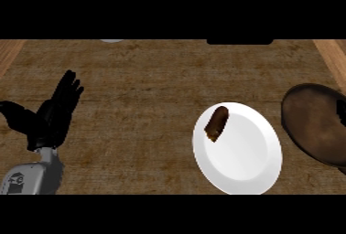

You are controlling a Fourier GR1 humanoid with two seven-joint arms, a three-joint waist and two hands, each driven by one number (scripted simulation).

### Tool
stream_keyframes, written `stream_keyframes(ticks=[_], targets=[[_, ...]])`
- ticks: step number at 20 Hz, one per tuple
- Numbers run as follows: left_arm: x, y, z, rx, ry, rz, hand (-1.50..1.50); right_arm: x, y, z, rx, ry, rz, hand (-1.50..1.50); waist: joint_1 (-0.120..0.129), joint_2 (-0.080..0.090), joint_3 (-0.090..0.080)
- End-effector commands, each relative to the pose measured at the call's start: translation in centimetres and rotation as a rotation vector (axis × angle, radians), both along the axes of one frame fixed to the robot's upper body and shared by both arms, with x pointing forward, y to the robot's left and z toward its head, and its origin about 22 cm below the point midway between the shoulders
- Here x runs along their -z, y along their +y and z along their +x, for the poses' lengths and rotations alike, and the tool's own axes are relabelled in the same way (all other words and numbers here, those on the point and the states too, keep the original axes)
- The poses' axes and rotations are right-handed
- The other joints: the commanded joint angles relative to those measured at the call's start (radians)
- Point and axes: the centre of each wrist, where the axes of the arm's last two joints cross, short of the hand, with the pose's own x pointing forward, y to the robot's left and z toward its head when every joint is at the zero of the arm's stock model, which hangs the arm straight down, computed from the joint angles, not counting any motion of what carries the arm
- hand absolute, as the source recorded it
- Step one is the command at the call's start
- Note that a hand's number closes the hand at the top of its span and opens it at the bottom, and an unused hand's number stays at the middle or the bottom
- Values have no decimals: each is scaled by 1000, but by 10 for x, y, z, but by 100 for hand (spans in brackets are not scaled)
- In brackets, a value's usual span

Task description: Pick the tomato from the plate and place it in the pan

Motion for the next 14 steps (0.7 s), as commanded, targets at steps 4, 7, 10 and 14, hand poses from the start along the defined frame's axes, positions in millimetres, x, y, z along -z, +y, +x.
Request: stream_keyframes(ticks=[4, 7, 10, 14], targets=[[-13, 3, 1, 7, -22, 4, 0, 60, -32, 34, -74, 57, 29, 150, 8, 2, 0], [5, 13, -2, 4, -11, -15, 0, 63, -46, 44, -48, 85, -6, 150, 4, 1, 0], [-6, -22, 2, 21, -27, 0, 0, 85, -41, 61, 25, 184, 63, 150, 18, 6, 1], [-4, 5, -5, 14, -4, 8, 0, 123, -54, 38, 95, 288, 195, -150, 12, 3, 1]])
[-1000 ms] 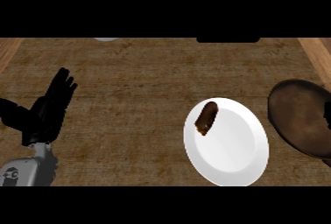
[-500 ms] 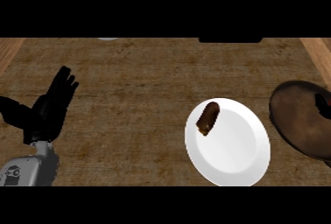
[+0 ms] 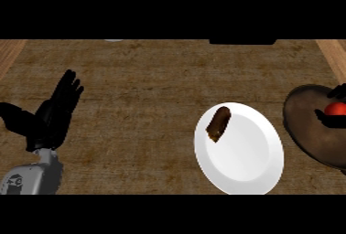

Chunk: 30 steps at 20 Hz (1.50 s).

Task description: Pick the tomato from the plate and place it in the pan

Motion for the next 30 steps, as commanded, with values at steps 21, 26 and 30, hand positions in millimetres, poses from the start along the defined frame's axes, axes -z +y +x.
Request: stream_keyframes(ticks=[21, 26, 30], targets=[[-5, 6, 3, -21, 5, 7, 0, -16, -144, -106, -56, -319, 756, -150, -28, -5, 1], [5, 8, -3, -41, 10, -2, 0, -19, -172, -159, -127, -302, 893, -150, -28, -5, 2], [5, 9, 11, -19, 10, -1, 0, -15, -176, -177, -132, -279, 853, -150, -29, -3, 1]])
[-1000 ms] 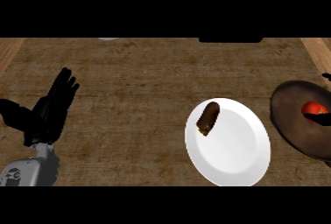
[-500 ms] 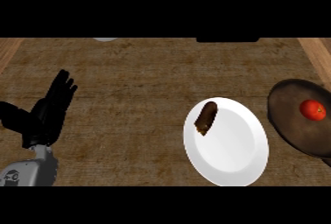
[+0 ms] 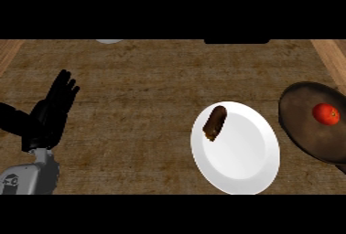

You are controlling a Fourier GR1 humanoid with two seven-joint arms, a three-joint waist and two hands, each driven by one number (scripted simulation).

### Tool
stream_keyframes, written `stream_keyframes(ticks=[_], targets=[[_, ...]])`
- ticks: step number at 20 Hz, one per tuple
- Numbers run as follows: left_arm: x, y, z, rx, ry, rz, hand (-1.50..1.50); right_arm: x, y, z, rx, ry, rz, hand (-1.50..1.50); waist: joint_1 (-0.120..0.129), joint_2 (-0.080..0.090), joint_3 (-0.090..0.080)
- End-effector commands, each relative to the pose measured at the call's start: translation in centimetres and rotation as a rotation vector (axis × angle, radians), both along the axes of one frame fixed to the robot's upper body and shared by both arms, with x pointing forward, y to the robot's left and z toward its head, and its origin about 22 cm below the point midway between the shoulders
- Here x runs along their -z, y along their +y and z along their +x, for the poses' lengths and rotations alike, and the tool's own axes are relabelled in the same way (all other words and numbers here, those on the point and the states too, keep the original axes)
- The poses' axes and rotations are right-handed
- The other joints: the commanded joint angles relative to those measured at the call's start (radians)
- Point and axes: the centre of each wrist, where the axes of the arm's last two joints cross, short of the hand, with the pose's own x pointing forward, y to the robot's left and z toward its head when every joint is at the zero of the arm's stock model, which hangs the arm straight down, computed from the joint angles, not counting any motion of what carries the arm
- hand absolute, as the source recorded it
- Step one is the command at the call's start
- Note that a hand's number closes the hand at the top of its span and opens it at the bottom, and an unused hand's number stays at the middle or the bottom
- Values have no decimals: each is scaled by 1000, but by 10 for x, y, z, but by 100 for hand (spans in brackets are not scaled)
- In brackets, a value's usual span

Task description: Pick the tomato from the plate and place it in the pan

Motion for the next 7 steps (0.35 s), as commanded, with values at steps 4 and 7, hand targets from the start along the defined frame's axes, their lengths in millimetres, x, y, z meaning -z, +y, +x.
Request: stream_keyframes(ticks=[4, 7], targets=[[9, -5, -1, -7, 10, -3, 0, -3, -14, -39, -123, -115, 35, -150, 0, 0, 0], [7, -4, -12, 14, 7, -2, 0, 8, -13, -50, -109, -104, 36, -150, 7, -2, 1]])
